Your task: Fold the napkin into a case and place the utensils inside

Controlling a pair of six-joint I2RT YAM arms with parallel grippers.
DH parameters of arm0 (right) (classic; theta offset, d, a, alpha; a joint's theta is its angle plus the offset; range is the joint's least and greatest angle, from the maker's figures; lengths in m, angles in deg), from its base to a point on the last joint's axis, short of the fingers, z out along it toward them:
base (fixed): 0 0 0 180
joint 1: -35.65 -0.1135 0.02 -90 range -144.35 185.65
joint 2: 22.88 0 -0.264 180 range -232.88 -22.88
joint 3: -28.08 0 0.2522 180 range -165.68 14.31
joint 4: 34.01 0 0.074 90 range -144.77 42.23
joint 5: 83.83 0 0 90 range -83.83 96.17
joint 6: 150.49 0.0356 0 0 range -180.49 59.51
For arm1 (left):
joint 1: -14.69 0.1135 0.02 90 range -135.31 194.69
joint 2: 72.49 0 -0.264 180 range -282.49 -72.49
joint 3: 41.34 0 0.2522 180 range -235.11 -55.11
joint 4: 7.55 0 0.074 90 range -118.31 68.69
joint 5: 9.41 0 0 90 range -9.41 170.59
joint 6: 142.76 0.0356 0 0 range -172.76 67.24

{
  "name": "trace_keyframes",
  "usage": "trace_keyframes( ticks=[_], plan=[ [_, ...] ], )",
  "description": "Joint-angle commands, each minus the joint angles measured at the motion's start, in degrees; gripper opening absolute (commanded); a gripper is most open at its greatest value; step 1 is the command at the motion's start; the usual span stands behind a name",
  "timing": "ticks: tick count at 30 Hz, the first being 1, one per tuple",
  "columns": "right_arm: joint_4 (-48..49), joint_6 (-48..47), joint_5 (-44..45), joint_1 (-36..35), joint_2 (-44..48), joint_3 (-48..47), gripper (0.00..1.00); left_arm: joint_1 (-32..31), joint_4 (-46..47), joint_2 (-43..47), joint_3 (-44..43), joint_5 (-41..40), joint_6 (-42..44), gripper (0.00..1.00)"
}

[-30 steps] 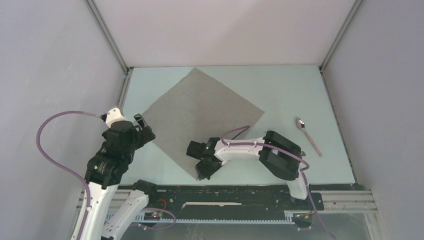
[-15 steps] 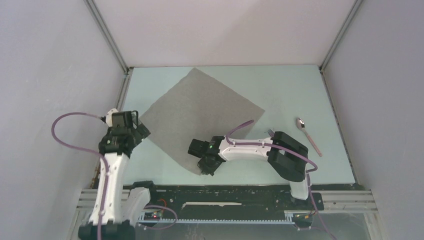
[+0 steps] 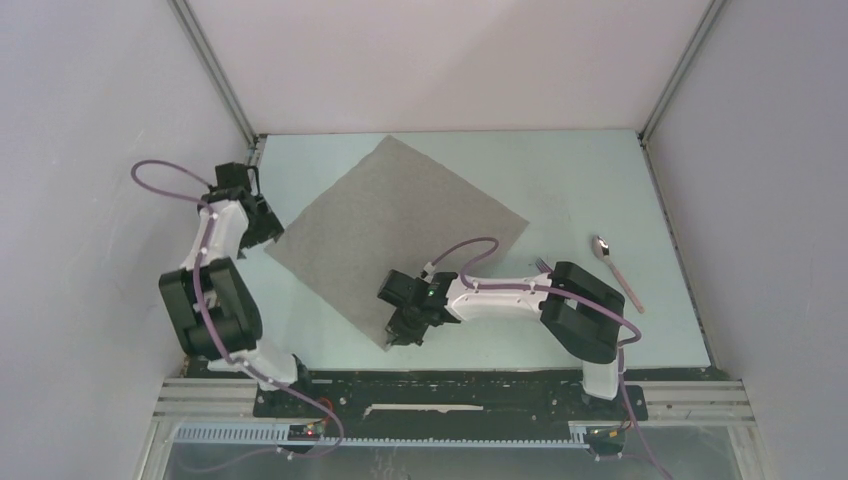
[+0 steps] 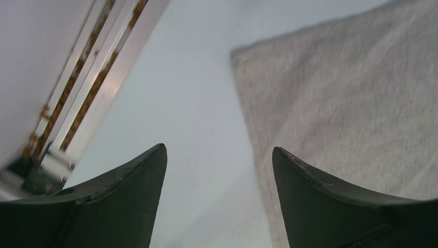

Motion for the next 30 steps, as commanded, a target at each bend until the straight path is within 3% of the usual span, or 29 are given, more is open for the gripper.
trace_keyframes(
  ticks=[1,4,12,18,20,30],
  plan=[
    [6.88,-5.07,-3.18,0.74,0.6,-0.01,0.0,1.67,4.68,-8.6,-6.09,6.38,8.09,0.77],
    [7.18,-5.7,-3.7,1.22,0.89,0.69,0.0,1.75,4.34,-15.17,-9.71,4.31,9.26,0.66],
    [9.48,-5.44,-5.18,3.3,2.2,4.69,0.0,0.4,0.92,-24.54,-18.03,-1.84,12.17,0.55],
    [9.89,-5.53,-5.44,3.84,2.1,4.74,0.0,0.05,-0.66,-28.07,-20.58,0.59,12.2,0.53],
    [9.89,-5.45,-5.64,4.16,1.85,4.68,0.0,-0.14,-2.18,-28.82,-21.62,0.33,12.56,0.46],
    [9.63,-5.33,-5.83,4.56,2.07,4.71,0.0,-0.44,-8.95,-32.73,-27.28,2.74,10.15,0.57]
  ],
)
